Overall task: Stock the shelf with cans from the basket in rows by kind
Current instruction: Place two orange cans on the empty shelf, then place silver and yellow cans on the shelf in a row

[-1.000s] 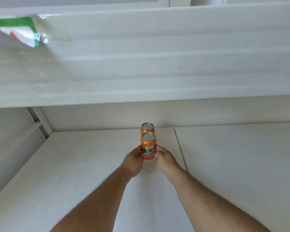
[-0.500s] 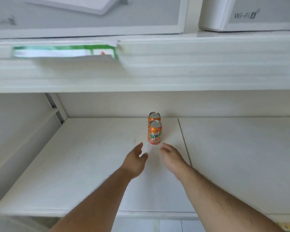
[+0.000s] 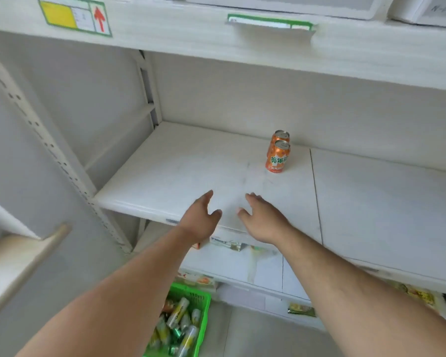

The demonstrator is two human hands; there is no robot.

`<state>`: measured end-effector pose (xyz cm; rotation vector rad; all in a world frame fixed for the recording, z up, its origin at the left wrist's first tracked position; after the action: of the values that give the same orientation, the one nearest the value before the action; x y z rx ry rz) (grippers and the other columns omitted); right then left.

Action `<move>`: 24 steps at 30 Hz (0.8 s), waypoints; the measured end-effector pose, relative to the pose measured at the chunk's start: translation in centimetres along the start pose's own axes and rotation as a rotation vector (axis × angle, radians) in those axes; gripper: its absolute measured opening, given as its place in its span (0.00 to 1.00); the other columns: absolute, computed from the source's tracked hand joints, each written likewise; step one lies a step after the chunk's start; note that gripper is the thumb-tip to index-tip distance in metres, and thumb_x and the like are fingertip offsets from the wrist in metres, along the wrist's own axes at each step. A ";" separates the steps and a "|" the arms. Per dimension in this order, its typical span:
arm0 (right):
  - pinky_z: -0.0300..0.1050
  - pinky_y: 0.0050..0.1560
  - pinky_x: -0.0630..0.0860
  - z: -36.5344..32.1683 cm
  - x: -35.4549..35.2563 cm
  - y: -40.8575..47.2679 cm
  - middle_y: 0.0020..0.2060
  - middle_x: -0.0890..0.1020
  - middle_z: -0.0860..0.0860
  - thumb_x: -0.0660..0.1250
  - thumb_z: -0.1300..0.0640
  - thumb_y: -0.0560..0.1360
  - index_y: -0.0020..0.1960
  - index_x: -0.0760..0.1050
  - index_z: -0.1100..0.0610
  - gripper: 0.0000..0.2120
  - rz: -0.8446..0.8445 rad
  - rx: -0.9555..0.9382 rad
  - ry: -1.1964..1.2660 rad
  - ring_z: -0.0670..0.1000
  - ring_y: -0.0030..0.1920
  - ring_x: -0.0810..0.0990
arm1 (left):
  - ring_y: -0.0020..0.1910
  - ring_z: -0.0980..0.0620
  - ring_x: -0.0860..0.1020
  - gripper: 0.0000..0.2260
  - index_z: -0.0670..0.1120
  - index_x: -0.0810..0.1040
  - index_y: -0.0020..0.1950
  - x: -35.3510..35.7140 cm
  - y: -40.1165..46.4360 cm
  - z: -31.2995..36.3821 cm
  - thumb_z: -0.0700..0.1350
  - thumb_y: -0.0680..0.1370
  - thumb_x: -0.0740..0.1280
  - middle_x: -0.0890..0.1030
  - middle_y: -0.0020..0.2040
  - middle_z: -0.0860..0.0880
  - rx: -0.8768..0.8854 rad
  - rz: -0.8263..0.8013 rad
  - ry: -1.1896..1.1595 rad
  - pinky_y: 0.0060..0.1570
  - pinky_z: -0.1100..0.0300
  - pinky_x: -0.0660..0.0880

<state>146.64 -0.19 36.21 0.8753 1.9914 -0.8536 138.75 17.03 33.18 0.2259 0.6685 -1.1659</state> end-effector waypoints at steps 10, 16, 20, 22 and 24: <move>0.51 0.78 0.63 -5.1 9.5 -8.3 0.81 0.64 0.49 0.59 0.40 0.83 0.83 0.58 0.49 0.31 -0.243 -0.310 0.152 0.51 0.80 0.64 | 0.72 0.47 0.71 0.30 0.51 0.57 0.81 -2.3 -14.3 -9.1 0.51 0.81 0.65 0.68 0.76 0.46 -0.314 0.107 0.160 0.67 0.55 0.71; 0.52 0.77 0.66 -2.1 16.0 -10.6 0.80 0.66 0.52 0.63 0.42 0.81 0.82 0.59 0.52 0.33 -0.431 -0.208 0.040 0.54 0.78 0.67 | 0.65 0.46 0.77 0.31 0.50 0.58 0.81 -1.8 -20.9 -15.3 0.51 0.80 0.66 0.68 0.76 0.47 -0.507 0.036 0.183 0.58 0.59 0.73; 0.54 0.77 0.67 -1.3 19.0 -10.1 0.79 0.67 0.54 0.64 0.42 0.80 0.82 0.60 0.53 0.35 -0.484 -0.104 0.042 0.55 0.78 0.68 | 0.49 0.52 0.79 0.31 0.49 0.58 0.81 -2.0 -21.7 -18.4 0.51 0.81 0.65 0.72 0.74 0.47 -0.539 0.032 0.126 0.56 0.56 0.76; 0.54 0.77 0.66 -1.3 20.5 -9.4 0.80 0.66 0.54 0.65 0.42 0.81 0.82 0.60 0.53 0.34 -0.495 -0.061 0.042 0.55 0.78 0.67 | 0.50 0.52 0.78 0.31 0.50 0.57 0.81 -2.0 -21.6 -20.1 0.51 0.81 0.65 0.70 0.75 0.47 -0.540 -0.002 0.109 0.55 0.56 0.77; 0.53 0.77 0.66 -1.7 22.1 -8.6 0.80 0.66 0.53 0.64 0.42 0.81 0.82 0.60 0.53 0.34 -0.494 -0.022 0.016 0.55 0.78 0.67 | 0.65 0.48 0.76 0.32 0.51 0.56 0.81 -2.3 -21.0 -22.1 0.51 0.81 0.65 0.67 0.77 0.47 -0.528 -0.042 0.121 0.61 0.57 0.75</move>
<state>128.99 2.66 20.55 0.3748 2.2657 -1.0915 111.18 21.36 20.75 -0.1662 1.0651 -0.9814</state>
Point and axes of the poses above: each hand's wrist, its own y-axis towards the middle knuckle, its own x-axis out of the palm, z = x × y, the point moved 1 cm from there along y, towards the middle knuckle
